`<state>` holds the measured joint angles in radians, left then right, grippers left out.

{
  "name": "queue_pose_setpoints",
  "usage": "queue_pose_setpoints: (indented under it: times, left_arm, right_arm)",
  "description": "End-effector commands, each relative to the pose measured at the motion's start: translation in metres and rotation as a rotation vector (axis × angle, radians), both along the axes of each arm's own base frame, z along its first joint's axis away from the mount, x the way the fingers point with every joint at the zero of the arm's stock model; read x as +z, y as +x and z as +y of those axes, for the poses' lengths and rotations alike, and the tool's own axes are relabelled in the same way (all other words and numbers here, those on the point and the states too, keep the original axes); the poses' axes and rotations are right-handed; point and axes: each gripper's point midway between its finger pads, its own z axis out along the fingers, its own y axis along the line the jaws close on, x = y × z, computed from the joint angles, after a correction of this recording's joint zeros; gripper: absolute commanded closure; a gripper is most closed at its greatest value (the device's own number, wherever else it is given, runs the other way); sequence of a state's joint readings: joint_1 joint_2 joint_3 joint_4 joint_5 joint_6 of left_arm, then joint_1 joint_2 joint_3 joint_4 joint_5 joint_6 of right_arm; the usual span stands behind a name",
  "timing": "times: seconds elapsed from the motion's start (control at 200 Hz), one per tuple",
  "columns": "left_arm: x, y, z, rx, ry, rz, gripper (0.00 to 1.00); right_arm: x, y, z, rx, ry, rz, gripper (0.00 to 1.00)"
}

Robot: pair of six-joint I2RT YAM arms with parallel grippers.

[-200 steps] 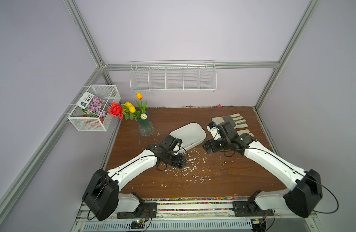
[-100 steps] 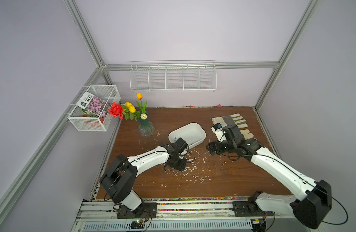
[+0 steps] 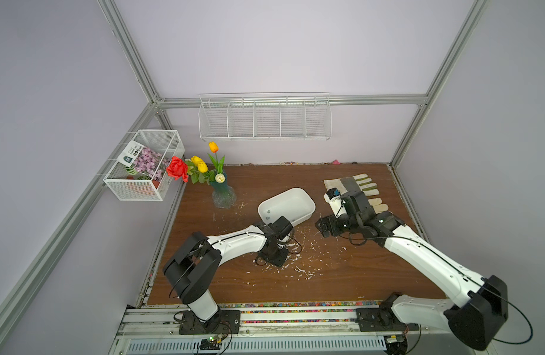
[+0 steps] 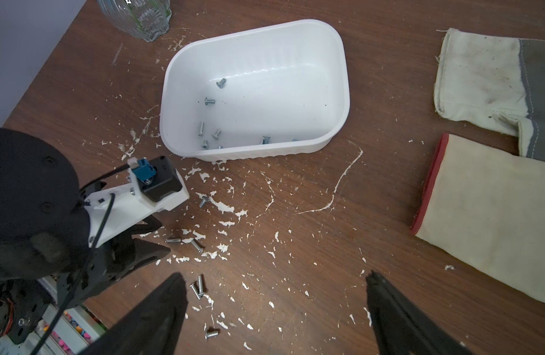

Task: Put the screws on the desktop into the storage box
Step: Pick up the screw from the center of the board.

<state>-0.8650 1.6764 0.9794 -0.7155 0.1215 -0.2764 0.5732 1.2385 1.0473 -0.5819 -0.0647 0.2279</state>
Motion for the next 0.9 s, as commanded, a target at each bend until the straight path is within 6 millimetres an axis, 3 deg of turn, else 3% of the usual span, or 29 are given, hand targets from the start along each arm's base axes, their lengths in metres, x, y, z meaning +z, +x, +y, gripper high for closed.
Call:
queue_pose_setpoints:
  times: [0.0, 0.28, 0.895]
  left_arm:
    - [-0.002, 0.005, -0.006, -0.024, 0.024, -0.024, 0.59]
    - [-0.008, 0.009, -0.007, -0.033, 0.056, -0.037, 0.61]
    - [-0.012, -0.002, -0.006, -0.067, 0.084, -0.014, 0.80]
  right_arm:
    - [-0.007, 0.000, -0.001, -0.008, 0.006, 0.018, 0.06]
    - [-0.010, 0.000, -0.001, -0.010, 0.000, 0.023, 0.06]
    - [-0.011, 0.000, -0.003, -0.016, -0.011, 0.022, 0.07]
